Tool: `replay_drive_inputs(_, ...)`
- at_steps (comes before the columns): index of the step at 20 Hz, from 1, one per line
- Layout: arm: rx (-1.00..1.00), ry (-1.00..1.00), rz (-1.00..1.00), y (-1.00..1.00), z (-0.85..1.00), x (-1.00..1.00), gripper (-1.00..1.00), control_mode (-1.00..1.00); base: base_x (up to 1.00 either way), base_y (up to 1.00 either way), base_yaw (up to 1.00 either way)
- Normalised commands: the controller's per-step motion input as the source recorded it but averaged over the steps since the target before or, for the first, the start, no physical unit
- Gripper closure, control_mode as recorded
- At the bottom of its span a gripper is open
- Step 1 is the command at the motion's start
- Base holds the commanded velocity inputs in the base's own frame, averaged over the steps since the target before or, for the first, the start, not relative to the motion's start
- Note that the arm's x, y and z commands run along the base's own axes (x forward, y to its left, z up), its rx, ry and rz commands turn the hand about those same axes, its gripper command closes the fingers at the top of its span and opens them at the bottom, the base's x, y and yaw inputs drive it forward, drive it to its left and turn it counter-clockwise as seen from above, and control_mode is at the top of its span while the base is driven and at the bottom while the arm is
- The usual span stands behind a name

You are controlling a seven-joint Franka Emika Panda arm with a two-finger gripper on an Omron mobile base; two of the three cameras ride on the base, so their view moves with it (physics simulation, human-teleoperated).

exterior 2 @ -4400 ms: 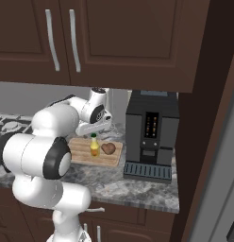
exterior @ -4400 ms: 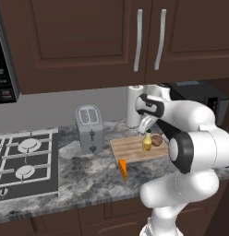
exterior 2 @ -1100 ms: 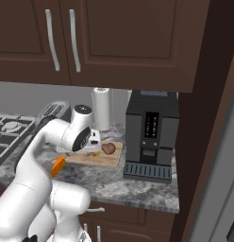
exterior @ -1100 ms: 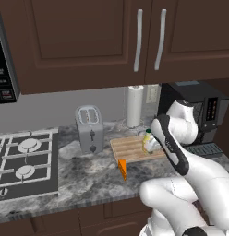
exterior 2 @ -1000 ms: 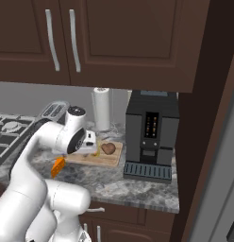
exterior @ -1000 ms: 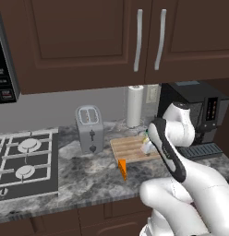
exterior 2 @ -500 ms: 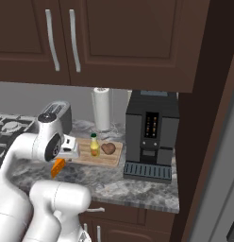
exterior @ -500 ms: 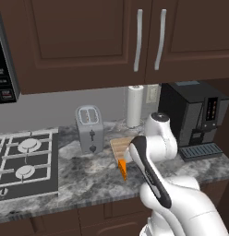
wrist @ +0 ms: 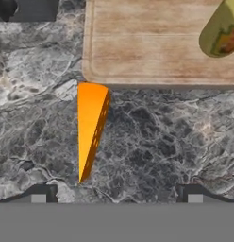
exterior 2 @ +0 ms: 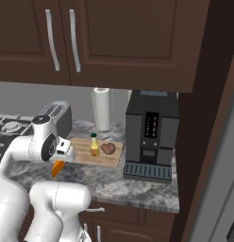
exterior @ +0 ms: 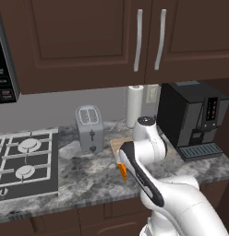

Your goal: Retrieve the reheated potato from the microwave, then place the potato, cheese, and condiment on the cutting board.

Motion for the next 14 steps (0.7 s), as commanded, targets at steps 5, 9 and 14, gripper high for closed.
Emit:
replay_drive_inputs(5, 0.0, 0.11, -0.02, 0.09, -0.19, 0.32, -1.0, -1.0, 0.0, 0.0, 0.0)
replay_drive_inputs(9, 0.0, 0.05, 0.0, 0.26, -0.13, 0.29, -1.0, -1.0, 0.0, 0.0, 0.0)
replay_drive_inputs(14, -0.01, 0.05, 0.0, 0.13, -0.18, 0.12, -1.0, -1.0, 0.0, 0.0, 0.0)
